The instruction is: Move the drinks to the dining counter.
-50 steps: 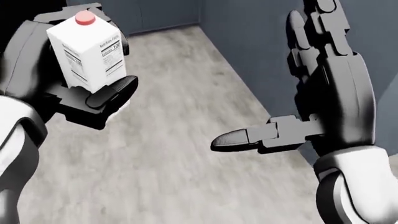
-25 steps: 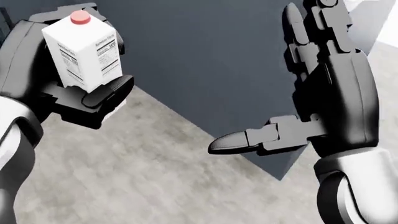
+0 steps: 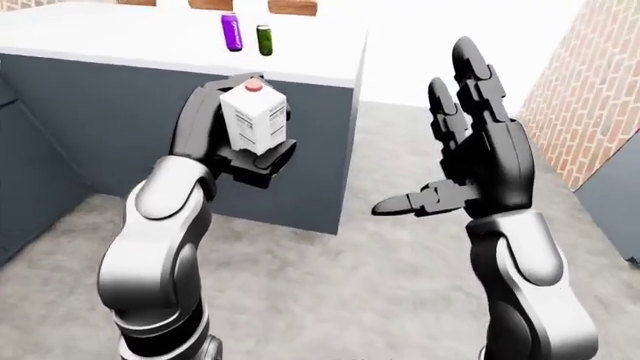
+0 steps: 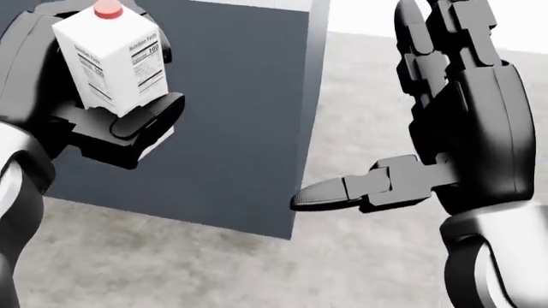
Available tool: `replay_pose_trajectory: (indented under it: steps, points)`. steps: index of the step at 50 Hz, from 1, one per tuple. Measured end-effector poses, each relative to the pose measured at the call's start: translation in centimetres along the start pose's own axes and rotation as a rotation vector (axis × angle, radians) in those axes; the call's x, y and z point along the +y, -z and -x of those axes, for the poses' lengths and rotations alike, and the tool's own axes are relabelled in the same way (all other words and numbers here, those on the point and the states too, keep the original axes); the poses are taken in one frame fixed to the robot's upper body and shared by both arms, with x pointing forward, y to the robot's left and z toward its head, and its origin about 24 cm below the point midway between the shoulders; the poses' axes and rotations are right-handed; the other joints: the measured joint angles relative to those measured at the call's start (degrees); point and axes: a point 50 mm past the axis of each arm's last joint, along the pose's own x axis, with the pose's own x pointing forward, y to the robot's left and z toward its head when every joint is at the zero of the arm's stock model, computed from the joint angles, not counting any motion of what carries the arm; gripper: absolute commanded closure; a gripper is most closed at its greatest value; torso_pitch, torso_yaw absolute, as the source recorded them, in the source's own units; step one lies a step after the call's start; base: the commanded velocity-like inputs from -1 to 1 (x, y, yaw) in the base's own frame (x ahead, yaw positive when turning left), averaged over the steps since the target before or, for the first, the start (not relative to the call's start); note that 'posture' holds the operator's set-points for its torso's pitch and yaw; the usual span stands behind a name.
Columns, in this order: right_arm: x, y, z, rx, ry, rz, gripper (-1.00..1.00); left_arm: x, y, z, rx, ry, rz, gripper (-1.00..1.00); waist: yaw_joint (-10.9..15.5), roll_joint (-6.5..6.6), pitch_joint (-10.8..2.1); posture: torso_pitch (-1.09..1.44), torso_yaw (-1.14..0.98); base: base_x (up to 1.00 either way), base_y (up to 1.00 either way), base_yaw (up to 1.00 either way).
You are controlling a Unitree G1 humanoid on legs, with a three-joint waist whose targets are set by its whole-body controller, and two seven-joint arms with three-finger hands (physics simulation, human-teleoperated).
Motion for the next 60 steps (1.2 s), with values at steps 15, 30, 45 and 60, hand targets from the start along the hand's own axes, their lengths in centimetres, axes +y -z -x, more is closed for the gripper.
replay_pose_trajectory:
  steps: [15, 30, 45, 60]
  points:
    - [0.2, 0.5, 0.0, 0.019, 0.009, 0.039, -1.00, -0.5, -0.7, -0.2, -0.022, 0.031, 0.001, 1.00, -0.9, 0.40, 2.70, 0.00, 0.00, 0.49, 0.00, 0.00]
    - [0.5, 0.0, -0.2, -0.002, -0.018, 0.023, -1.00, 0.1, -0.9, 0.1, -0.027, -0.006, -0.007, 1.00, 2.1, -0.68, -1.29, 0.00, 0.00, 1.00, 0.00, 0.00]
    - [0.4, 0.5, -0.1, 0.022, -0.019, 0.014, -1.00, 0.3, -0.2, 0.1, 0.000, -0.009, -0.002, 1.00, -1.2, 1.33, 3.32, 0.00, 0.00, 0.79, -0.44, 0.00]
    - [-0.6, 0.3, -0.1, 0.030, 0.021, 0.036, -1.00, -0.5, 0.0, -0.3, 0.029, 0.028, 0.002, 1.00, -5.4, -5.25, 2.48, 0.00, 0.00, 0.10, -0.74, 0.00]
